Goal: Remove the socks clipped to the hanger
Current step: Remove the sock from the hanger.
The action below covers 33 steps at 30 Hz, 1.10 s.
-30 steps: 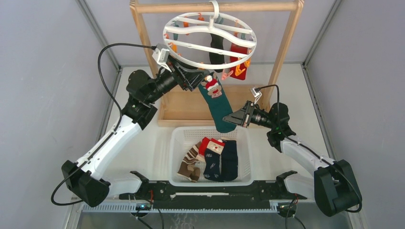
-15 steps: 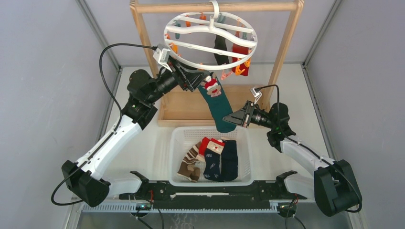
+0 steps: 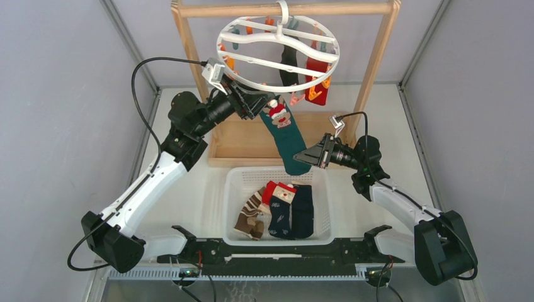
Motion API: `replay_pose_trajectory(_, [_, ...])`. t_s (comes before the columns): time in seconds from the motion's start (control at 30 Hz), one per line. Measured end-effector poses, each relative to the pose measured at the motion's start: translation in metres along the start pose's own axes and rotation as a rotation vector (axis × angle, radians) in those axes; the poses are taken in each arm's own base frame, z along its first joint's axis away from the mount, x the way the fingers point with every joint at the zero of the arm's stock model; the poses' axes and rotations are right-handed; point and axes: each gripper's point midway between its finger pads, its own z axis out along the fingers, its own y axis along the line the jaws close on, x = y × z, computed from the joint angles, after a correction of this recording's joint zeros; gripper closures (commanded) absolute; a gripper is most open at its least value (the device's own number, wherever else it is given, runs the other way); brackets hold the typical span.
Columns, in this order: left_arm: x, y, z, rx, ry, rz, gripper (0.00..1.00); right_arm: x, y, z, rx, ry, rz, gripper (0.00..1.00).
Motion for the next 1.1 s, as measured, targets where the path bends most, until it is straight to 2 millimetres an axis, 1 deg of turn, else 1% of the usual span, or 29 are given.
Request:
replay_pose_trajectory(0.17, [0.0010,0.0007,0.0003,-0.002,0.003,-0.001,0.45,0.0000,0.0000,0.0000,0.000,0.000,0.000,1.00])
replay_pose_trajectory(0.23, [0.0015,0.0010,0.0005,-0.002,0.004,-0.002,0.48,0.0000,0.0000,0.0000,0.000,0.000,0.000,1.00])
replay_pose_trajectory(0.27, [0.0020,0.0013,0.0005,-0.004,0.006,-0.002,0.50,0.0000,0.0000,0.0000,0.000,0.000,0.000,1.00])
replay_pose_trajectory(0.37, [0.0030,0.0020,0.0004,-0.007,0.009,-0.004,0.66,-0.0001,0.0002,0.0000,-0.001,0.000,-0.001,1.00])
replay_pose_trajectory(0.4, [0.0033,0.0021,0.0004,-0.007,0.010,-0.005,0.68,-0.0004,0.0005,0.0001,-0.002,-0.001,-0.003,1.00])
replay_pose_trajectory(0.63, [0.0056,0.0032,0.0002,-0.012,0.019,-0.010,0.67,-0.0022,0.0029,0.0002,-0.012,-0.007,-0.016,1.00])
replay_pose_trajectory(0.8, [0.0052,0.0032,0.0005,-0.013,0.020,-0.011,0.70,-0.0022,0.0029,0.0002,-0.012,-0.007,-0.016,1.00])
replay_pose_trajectory(0.87, [0.0030,0.0025,0.0014,-0.011,0.018,-0.009,0.73,-0.0022,0.0029,0.0002,-0.012,-0.007,-0.016,1.00])
replay_pose_trajectory(0.93, [0.0009,0.0017,0.0021,-0.009,0.014,-0.008,0.78,-0.0021,0.0030,0.0003,-0.012,-0.007,-0.016,1.00])
replay_pose_trajectory(1.0, [0.0006,0.0014,0.0020,-0.009,0.015,-0.008,0.88,-0.0021,0.0030,0.0003,-0.012,-0.007,-0.016,1.00])
replay_pose_trajectory(1.1, [-0.0002,0.0009,0.0021,-0.009,0.017,-0.009,0.99,-0.0021,0.0029,0.0003,-0.012,-0.007,-0.017,1.00])
